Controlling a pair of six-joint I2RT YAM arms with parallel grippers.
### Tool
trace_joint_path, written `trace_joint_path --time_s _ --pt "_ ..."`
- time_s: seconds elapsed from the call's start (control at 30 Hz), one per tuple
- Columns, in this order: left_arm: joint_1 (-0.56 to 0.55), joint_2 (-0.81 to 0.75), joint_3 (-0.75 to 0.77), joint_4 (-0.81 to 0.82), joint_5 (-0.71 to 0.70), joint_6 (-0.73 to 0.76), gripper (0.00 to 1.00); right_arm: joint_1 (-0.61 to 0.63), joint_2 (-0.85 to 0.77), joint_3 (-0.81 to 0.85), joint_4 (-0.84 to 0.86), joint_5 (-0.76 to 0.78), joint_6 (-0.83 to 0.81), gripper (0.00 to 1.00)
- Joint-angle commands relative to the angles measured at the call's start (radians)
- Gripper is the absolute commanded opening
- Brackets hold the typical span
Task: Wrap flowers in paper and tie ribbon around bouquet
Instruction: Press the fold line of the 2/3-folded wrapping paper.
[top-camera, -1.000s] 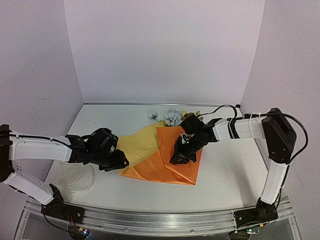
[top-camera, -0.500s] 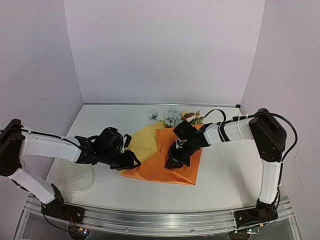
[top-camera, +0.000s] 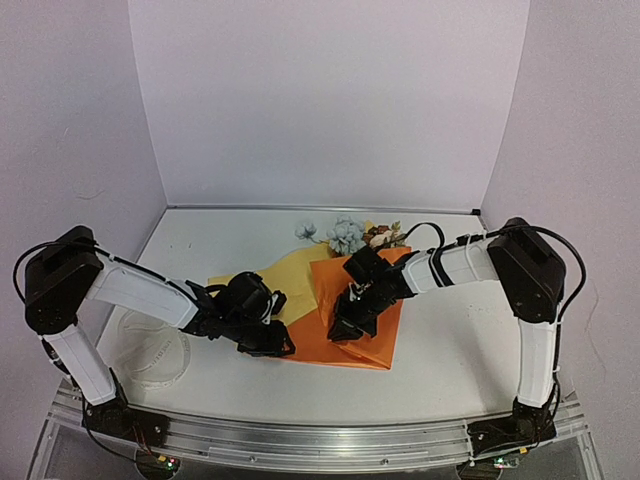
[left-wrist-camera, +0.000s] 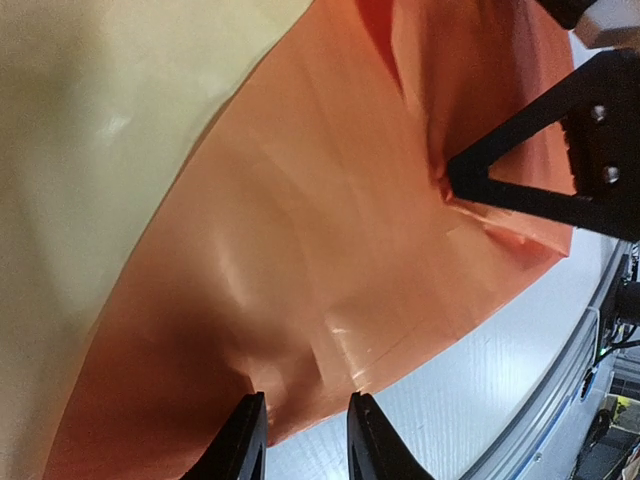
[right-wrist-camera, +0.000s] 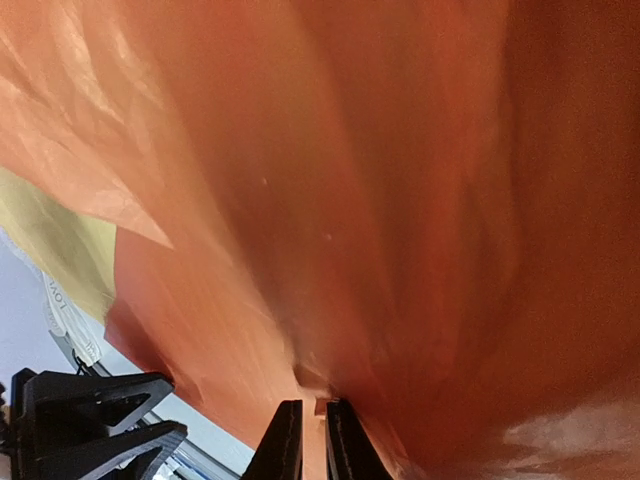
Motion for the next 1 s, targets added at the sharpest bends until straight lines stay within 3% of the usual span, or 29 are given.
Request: trace_joint_path --time_s 0.0,0.27,0.53,0.67,0.77,0.97 --pt "-0.006 -0.043 -0.064 -0.018 -0.038 -0.031 0.29 0.007 0.028 0.016 0.01 0.033 0.006 0.1" --pt "0.016 -0.116 -0.143 -0.097 -0.178 -0.119 0.31 0.006 0.036 0.009 0.017 0.029 0.01 0.09" --pt "0.124 -0.231 -0.2 -0.243 -0.35 -0.223 0.32 0.006 0.039 0.001 0.026 0.027 0.013 0.09" --pt "0.153 -0.322 -0.218 -0.26 -0.384 -0.236 0.41 0.007 0.041 0.003 0.032 0.025 0.014 0.09" --pt "0.189 -0.367 -0.224 -0.24 -0.371 -0.229 0.47 0.006 0.043 0.002 0.034 0.025 0.014 0.09" --pt "0.285 -0.371 -0.272 -0.026 -0.22 -0.194 0.55 0.006 0.05 0.006 0.039 0.022 0.017 0.09"
